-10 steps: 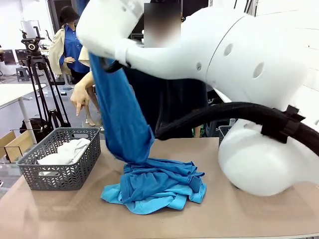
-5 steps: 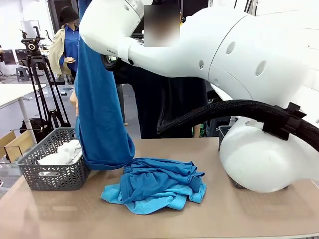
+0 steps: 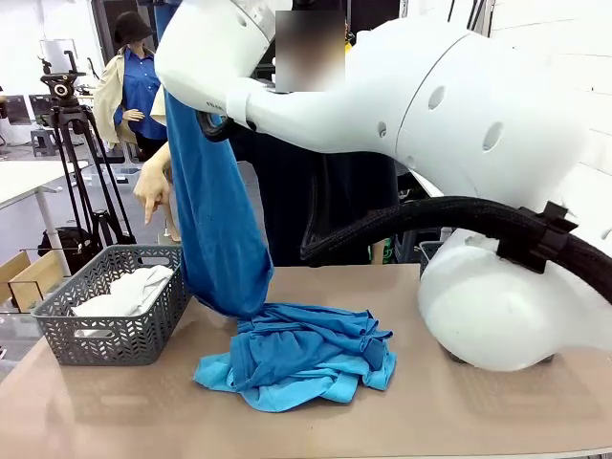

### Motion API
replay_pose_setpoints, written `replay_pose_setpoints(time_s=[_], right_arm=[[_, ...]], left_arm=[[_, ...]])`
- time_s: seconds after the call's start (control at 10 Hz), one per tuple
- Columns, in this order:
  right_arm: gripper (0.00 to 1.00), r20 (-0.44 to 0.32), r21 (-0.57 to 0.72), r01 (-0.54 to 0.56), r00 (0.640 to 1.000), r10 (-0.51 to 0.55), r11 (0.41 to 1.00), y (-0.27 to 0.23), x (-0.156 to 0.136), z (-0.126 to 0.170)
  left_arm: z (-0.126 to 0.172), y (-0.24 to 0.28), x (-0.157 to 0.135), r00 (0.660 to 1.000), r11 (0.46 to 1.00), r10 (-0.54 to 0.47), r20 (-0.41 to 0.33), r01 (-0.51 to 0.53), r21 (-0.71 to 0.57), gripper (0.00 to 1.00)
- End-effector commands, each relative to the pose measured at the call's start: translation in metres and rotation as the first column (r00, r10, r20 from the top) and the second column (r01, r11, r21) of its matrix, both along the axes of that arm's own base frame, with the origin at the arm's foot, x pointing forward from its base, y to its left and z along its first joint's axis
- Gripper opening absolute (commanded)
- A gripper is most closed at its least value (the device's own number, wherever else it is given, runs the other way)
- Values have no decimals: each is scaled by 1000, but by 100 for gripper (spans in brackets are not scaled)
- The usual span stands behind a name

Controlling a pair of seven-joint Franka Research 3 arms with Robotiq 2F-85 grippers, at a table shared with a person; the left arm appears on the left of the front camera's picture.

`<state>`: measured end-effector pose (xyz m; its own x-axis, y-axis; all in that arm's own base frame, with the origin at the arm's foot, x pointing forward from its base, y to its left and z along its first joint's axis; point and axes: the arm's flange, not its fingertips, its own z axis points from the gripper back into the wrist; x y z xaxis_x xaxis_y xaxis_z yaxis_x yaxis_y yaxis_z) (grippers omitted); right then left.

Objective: Sort the tops and bottoms.
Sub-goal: Sort the clothes according to human instructions.

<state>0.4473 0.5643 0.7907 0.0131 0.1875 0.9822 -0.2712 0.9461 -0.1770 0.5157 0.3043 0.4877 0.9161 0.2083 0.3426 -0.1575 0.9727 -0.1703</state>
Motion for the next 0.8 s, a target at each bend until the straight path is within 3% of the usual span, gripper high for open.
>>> replay_pose_setpoints(time_s=[0.0, 0.1, 0.3, 0.4, 0.7], right_arm=[[0, 95, 155, 48, 993, -63, 987, 67, 40, 32], [0, 163, 220, 77, 980, -114, 972, 97, 54, 47], [0, 161, 357, 112, 971, -179, 927, 156, 78, 69], [0, 157, 427, 76, 975, -157, 901, 190, 85, 76], [0, 181, 636, -15, 975, -130, 771, 292, 70, 80]], left_arm=[[1, 1, -2, 1000, 1000, 0, -7, 1, 10, 100], [1, 1, -2, 1000, 1000, 0, -7, 1, 10, 100], [1, 1, -2, 1000, 1000, 0, -7, 1, 10, 100], [1, 1, -2, 1000, 1000, 0, -7, 1, 10, 100], [1, 1, -2, 1000, 1000, 0, -7, 1, 10, 100]])
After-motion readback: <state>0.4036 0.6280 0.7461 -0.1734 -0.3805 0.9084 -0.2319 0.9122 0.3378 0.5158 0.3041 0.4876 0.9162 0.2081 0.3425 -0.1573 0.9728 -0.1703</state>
